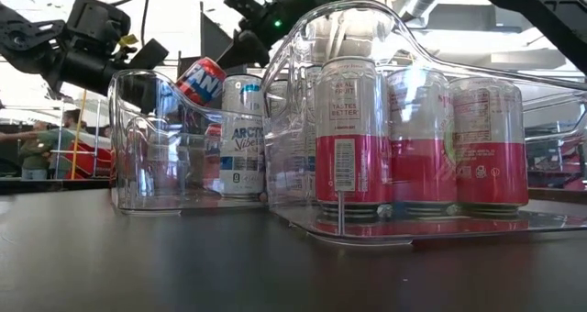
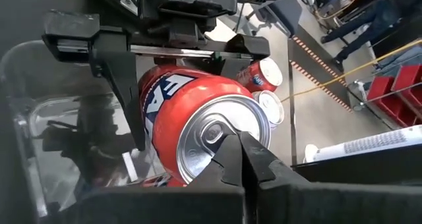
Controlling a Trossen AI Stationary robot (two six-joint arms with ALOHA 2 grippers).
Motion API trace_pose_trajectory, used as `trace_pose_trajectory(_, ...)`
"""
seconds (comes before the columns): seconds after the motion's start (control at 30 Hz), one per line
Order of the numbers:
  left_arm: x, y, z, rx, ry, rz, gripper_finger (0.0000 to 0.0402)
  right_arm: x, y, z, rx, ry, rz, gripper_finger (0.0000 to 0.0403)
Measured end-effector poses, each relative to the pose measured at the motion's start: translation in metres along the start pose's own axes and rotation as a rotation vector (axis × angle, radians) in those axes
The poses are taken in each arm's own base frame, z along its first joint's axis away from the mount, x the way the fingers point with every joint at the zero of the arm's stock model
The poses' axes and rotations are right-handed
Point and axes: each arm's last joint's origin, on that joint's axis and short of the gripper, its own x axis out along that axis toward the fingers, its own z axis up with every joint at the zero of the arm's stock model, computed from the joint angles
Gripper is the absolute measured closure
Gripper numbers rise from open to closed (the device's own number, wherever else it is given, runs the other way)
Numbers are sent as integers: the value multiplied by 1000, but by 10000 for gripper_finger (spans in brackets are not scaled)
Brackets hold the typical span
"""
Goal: Sort soda cans
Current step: Put the top right orange soda can in the top left transparent bin
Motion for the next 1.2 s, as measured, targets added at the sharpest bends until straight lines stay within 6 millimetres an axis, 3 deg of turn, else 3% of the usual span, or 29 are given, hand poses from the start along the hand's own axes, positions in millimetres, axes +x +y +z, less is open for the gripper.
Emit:
trace_pose_trajectory(0.3,0,4,-5,-11,40,18,120,20,10,-7,45,-25,29,402)
trace_pose_trajectory(1.2,0,4,-8,-23,53,-9,120,22,12,0,70,-170,117,403)
